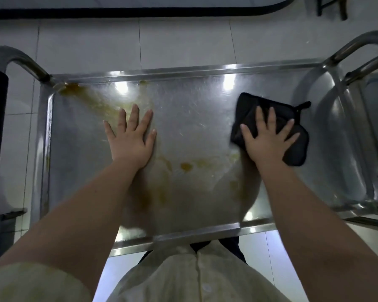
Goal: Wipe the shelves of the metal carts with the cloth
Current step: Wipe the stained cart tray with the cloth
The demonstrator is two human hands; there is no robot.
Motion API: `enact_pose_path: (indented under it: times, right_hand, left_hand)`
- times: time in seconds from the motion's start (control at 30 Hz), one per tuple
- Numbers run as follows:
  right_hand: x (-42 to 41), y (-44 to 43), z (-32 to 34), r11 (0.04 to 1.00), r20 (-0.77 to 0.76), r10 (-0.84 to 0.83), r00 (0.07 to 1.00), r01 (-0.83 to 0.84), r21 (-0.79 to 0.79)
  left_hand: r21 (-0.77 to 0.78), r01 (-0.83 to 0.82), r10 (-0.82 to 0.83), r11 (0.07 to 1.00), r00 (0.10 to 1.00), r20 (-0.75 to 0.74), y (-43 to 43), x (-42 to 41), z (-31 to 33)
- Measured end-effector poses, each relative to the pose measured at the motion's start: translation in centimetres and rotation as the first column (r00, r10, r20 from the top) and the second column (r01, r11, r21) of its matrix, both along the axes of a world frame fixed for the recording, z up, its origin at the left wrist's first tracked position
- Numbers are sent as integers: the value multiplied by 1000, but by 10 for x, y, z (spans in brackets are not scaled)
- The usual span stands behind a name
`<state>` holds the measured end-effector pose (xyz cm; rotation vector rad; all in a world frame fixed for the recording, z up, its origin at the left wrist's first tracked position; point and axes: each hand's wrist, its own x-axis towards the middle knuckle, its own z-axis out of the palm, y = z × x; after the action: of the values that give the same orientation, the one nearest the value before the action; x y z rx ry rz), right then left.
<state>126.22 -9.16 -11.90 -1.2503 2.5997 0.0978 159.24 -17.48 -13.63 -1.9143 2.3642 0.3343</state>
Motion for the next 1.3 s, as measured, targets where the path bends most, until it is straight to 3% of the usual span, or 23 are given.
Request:
enact_pose_path:
  times: [0.1,0.2,0.3,0.4,0.5,0.63,0.7,0.83,0.93,1.0,1.13,1.23,1.3]
  right_hand:
    - [82,-8,-4,970,-7,241,970,-242,-24]
    - [164,6,-4,880,20,476,879,-475,-13]
    - [157,6,-3,836,37,548,835,-547,-39]
    - [84,-2,-4,894,3,448,894,-448,-15]
    - [7,27,-1,986,1,163,987,-163,19]
    - [24,61,-1,999,-10,-46,999,46,24]
    - [76,49,-3,999,-10,32,999,-32,-3]
    - [180,46,-5,910,-7,414,910,-414,-34]
    - [170,53,-5,840,-22,537,843,-537,-79]
    - [122,57,-8,880,-40,466,884,-467,-82]
    - [17,91,-5,1000,-26,20,999,-21,-17]
    - [20,101,-3,983,-1,-182,983,182,10]
    - [56,88,-5,984,3,-176,984,176,-2]
  left_hand:
    - [-4,1,-1,1000,1000,5,0,0,0]
    - [-9,3,-3,1000,1000,-15,0,0,0]
    - [-12,12,-12,1000,1000,-15,0,1,-2]
    - [-12,11,-11,1000,1000,-21,-1,1,-4]
    - [-16,11,-11,1000,1000,-9,-2,0,-5]
    - [-14,-7,7,1000,1000,-5,0,-1,-4]
    - [-6,-3,3,1000,1000,5,0,-2,-4]
    - [-17,17,-17,1000,1000,-6,1,3,-4]
    - [-13,25,-25,1000,1000,-11,1,4,-5]
    - [5,21,-21,1000,1000,-20,0,2,-5]
    - [4,13,-13,1000,1000,-5,0,0,-4]
    - [6,7,-7,1000,1000,1,1,-1,-4]
    - [9,4,-4,1000,1000,1,1,-1,-3]
